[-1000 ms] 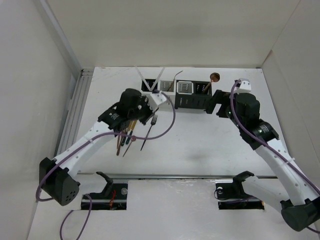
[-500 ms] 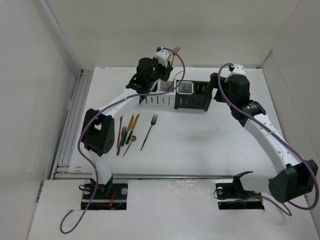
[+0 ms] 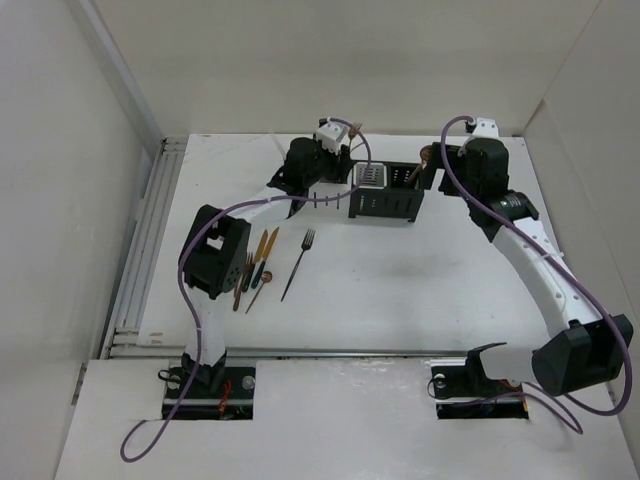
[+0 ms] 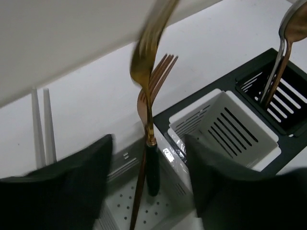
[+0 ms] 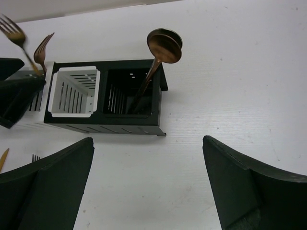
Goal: Sort the eating utensils into containers
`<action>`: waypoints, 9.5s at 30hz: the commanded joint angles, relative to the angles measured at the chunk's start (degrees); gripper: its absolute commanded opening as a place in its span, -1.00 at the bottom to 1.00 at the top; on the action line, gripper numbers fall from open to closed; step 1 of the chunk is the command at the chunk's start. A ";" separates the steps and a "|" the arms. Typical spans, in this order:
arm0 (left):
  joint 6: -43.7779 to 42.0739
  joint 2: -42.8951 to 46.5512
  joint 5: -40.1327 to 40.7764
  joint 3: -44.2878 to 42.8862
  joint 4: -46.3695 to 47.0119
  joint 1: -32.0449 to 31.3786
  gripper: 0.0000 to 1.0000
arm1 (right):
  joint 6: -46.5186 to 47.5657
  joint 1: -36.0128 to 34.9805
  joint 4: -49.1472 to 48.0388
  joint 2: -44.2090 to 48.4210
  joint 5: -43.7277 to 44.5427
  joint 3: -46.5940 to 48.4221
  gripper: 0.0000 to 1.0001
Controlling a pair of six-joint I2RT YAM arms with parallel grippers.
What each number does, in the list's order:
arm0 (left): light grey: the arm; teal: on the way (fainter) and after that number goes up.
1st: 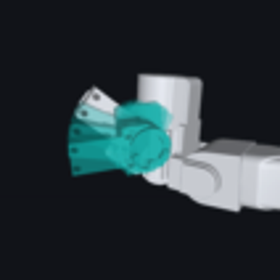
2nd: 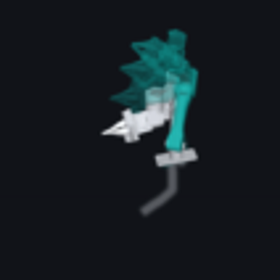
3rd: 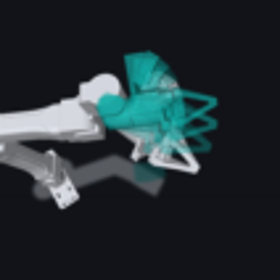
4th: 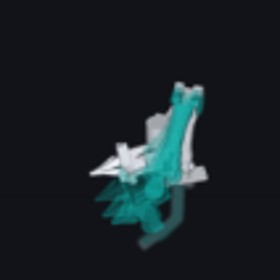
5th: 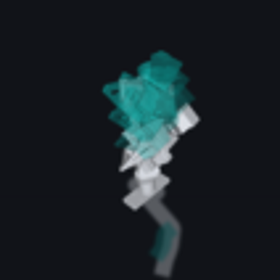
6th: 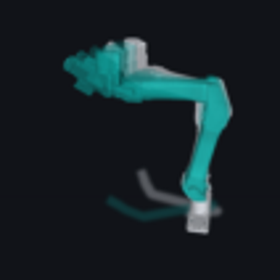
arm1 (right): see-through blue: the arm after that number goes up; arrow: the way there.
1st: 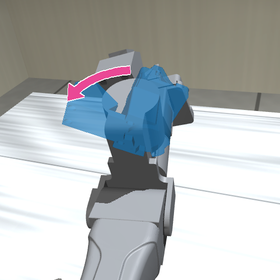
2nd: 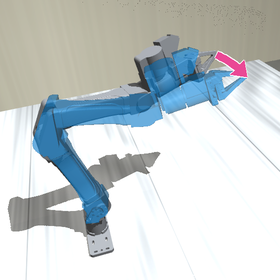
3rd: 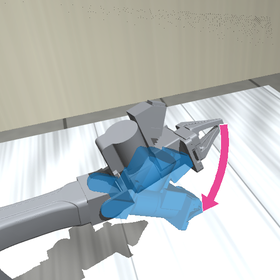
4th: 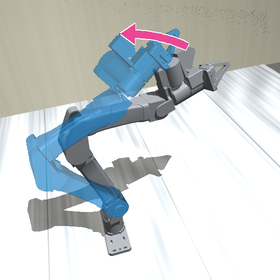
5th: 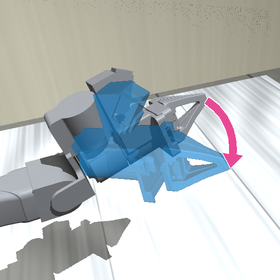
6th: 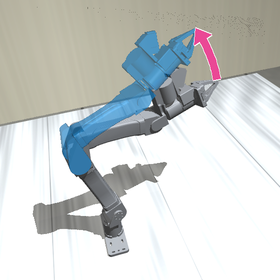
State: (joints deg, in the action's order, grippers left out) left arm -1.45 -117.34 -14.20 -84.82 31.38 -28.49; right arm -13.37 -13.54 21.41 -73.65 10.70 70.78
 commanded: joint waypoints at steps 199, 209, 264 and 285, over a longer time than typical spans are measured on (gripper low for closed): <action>2.05 1.34 -3.20 -22.23 -2.04 0.20 -1.00 | -10.19 7.30 2.13 3.51 13.03 -2.40 0.91; 8.13 -8.87 -5.49 -23.56 6.33 -3.59 -1.00 | -8.87 7.30 9.87 8.25 16.20 -1.09 0.91; -39.06 61.88 5.78 51.32 -59.85 15.13 0.47 | -14.67 -21.78 2.23 8.26 19.97 -15.24 0.91; -35.99 43.16 7.78 50.46 -52.12 16.63 -0.08 | -18.54 -23.55 8.03 13.35 24.37 -16.91 0.91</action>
State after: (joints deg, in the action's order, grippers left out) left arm -37.78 -71.31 -8.32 -33.80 -21.45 -12.27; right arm -31.11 -36.49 29.02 -61.69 32.95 53.04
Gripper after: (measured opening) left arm 0.493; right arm 0.953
